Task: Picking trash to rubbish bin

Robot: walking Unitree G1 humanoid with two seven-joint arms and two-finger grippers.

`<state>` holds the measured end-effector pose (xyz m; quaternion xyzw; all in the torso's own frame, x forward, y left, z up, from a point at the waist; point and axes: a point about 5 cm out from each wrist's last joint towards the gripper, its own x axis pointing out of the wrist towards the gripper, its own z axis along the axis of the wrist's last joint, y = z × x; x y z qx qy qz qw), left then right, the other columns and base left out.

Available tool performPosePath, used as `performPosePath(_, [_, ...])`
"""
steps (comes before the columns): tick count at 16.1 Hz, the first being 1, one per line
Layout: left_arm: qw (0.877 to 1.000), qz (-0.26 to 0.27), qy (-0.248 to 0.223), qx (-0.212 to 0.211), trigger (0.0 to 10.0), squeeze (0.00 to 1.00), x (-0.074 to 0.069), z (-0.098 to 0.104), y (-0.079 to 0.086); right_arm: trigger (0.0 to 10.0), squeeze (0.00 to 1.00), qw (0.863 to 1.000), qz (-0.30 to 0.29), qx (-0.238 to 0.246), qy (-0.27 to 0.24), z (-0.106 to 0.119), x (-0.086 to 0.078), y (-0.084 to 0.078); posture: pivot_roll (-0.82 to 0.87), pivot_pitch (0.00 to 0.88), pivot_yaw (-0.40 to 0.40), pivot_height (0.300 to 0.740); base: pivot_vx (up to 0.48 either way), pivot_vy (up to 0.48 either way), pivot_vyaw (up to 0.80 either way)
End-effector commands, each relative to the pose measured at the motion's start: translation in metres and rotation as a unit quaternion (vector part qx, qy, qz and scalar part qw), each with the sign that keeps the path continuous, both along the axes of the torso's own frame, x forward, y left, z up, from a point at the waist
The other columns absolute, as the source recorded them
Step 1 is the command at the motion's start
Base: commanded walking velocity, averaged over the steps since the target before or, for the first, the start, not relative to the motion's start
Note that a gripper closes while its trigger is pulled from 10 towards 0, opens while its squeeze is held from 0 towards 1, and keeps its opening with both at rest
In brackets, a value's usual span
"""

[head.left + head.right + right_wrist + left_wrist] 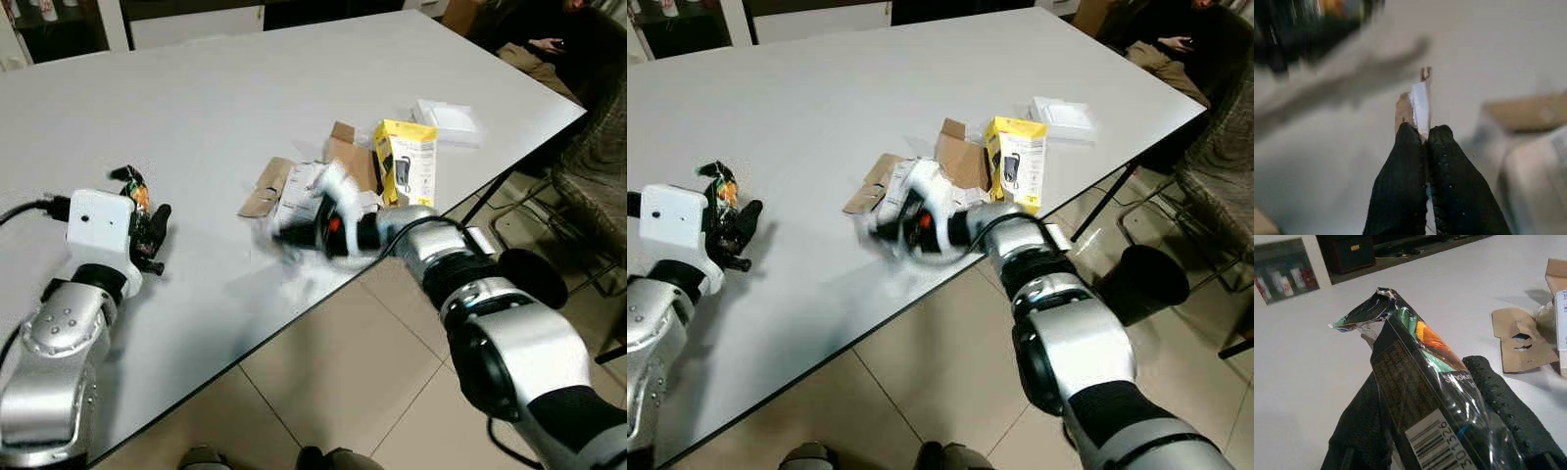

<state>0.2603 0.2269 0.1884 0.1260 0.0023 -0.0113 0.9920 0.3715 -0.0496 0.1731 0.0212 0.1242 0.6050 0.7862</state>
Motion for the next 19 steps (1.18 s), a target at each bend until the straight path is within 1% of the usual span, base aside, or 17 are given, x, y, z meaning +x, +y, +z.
performPosePath(1, [1.000, 0.002, -0.001, -0.014, 10.0, 0.00, -0.003, -0.001, -0.002, 0.0, 0.00, 0.999, -0.010, 0.043, -0.003, 0.013, 0.004, -0.009, 0.19, 0.102, -0.195, 0.740, 0.000, 0.000, 0.00])
performPosePath(2, [1.000, 0.009, 0.006, -0.024, 10.0, 0.00, -0.007, -0.008, -0.005, 0.0, 0.00, 0.994, -0.032, 0.108, -0.007, 0.022, 0.007, -0.017, 0.18, 0.089, -0.188, 0.740, 0.000, 0.000, 0.00])
performPosePath(3, [1.000, 0.011, 0.007, -0.026, 10.0, 0.00, -0.008, -0.010, -0.005, 0.0, 0.00, 0.992, -0.040, 0.123, -0.010, 0.023, 0.007, -0.019, 0.17, 0.079, -0.182, 0.740, 0.000, 0.000, 0.00])
performPosePath(5, [0.999, 0.023, 0.002, -0.033, 10.0, 0.00, -0.006, -0.012, -0.008, 0.0, 0.00, 0.983, -0.075, 0.166, -0.034, 0.030, 0.006, -0.028, 0.16, 0.067, -0.168, 0.740, 0.000, 0.000, 0.00])
performPosePath(6, [0.999, 0.032, -0.011, -0.036, 10.0, 0.00, -0.003, -0.009, -0.010, 0.0, 0.00, 0.973, -0.098, 0.205, -0.043, 0.038, 0.005, -0.034, 0.16, 0.063, -0.165, 0.740, 0.000, 0.000, 0.00])
performPosePath(7, [0.998, 0.037, -0.008, -0.048, 10.0, 0.00, -0.001, -0.010, -0.012, 0.0, 0.00, 0.964, -0.113, 0.234, -0.047, 0.046, 0.003, -0.039, 0.15, 0.060, -0.163, 0.740, 0.000, 0.000, 0.00])
performPosePath(8, [0.996, 0.037, -0.010, -0.077, 10.0, 0.00, -0.001, -0.010, -0.017, 0.0, 0.00, 0.956, -0.138, 0.252, -0.066, 0.053, -0.004, -0.045, 0.14, 0.052, -0.161, 0.740, 0.000, 0.000, 0.00])
performPosePath(9, [0.994, 0.041, -0.007, -0.097, 10.0, 0.00, -0.003, -0.013, -0.023, 0.0, 0.00, 0.947, -0.189, 0.236, -0.108, 0.055, -0.012, -0.051, 0.14, 0.049, -0.159, 0.740, 0.000, 0.000, 0.00])
performPosePath(10, [0.994, 0.037, -0.006, -0.100, 10.0, 0.00, -0.004, -0.014, -0.026, 0.0, 0.00, 0.942, -0.220, 0.218, -0.128, 0.054, -0.015, -0.053, 0.14, 0.049, -0.159, 0.740, 0.000, 0.000, 0.00])
performPosePath(11, [0.992, -0.006, 0.009, -0.126, 10.0, 0.00, -0.011, -0.018, -0.039, 10.0, 0.00, 0.930, -0.284, 0.158, -0.170, 0.046, -0.030, -0.058, 0.12, 0.042, -0.155, 0.740, 0.000, 0.000, 0.00])
performPosePath(12, [0.992, -0.012, 0.016, -0.128, 10.0, 0.00, -0.015, -0.020, -0.042, 10.0, 0.00, 0.929, -0.292, 0.141, -0.176, 0.041, -0.039, -0.058, 0.11, 0.038, -0.153, 0.740, 0.000, 0.000, 0.00])
performPosePath(13, [0.992, 0.001, 0.035, -0.122, 10.0, 0.00, -0.020, -0.026, -0.044, 10.0, 0.00, 0.924, -0.311, 0.126, -0.182, 0.034, -0.055, -0.058, 0.11, 0.038, -0.152, 0.740, 0.000, 0.000, 0.00])
performPosePath(15, [0.991, 0.000, 0.059, -0.122, 10.0, 0.00, -0.022, -0.034, -0.048, 10.0, 0.00, 0.905, -0.355, 0.116, -0.201, 0.029, -0.072, -0.062, 0.10, 0.036, -0.143, 0.740, 0.000, 0.000, 0.00])
performPosePath(16, [0.991, -0.006, 0.056, -0.118, 10.0, 0.00, -0.022, -0.033, -0.051, 10.0, 0.00, 0.892, -0.388, 0.111, -0.205, 0.026, -0.078, -0.066, 0.09, 0.035, -0.140, 0.740, 0.000, 0.000, 0.00])
performPosePath(17, [0.993, -0.032, 0.034, -0.112, 10.0, 0.00, -0.019, -0.028, -0.057, 10.0, 0.00, 0.873, -0.432, 0.107, -0.199, 0.025, -0.082, -0.072, 0.09, 0.035, -0.135, 0.740, 0.000, 0.000, -0.80])
performPosePath(18, [0.994, -0.026, 0.006, -0.109, 10.0, 0.00, -0.016, -0.022, -0.060, 10.0, 0.00, 0.862, -0.456, 0.102, -0.196, 0.026, -0.087, -0.076, 0.08, 0.034, -0.127, 0.740, 0.000, 0.000, -0.80])
performPosePath(19, [0.995, -0.005, -0.017, -0.099, 10.0, 0.00, -0.014, -0.019, -0.060, 10.0, 0.00, 0.857, -0.465, 0.097, -0.199, 0.026, -0.089, -0.078, 0.08, 0.035, -0.126, 0.740, 0.000, 0.000, -0.80])
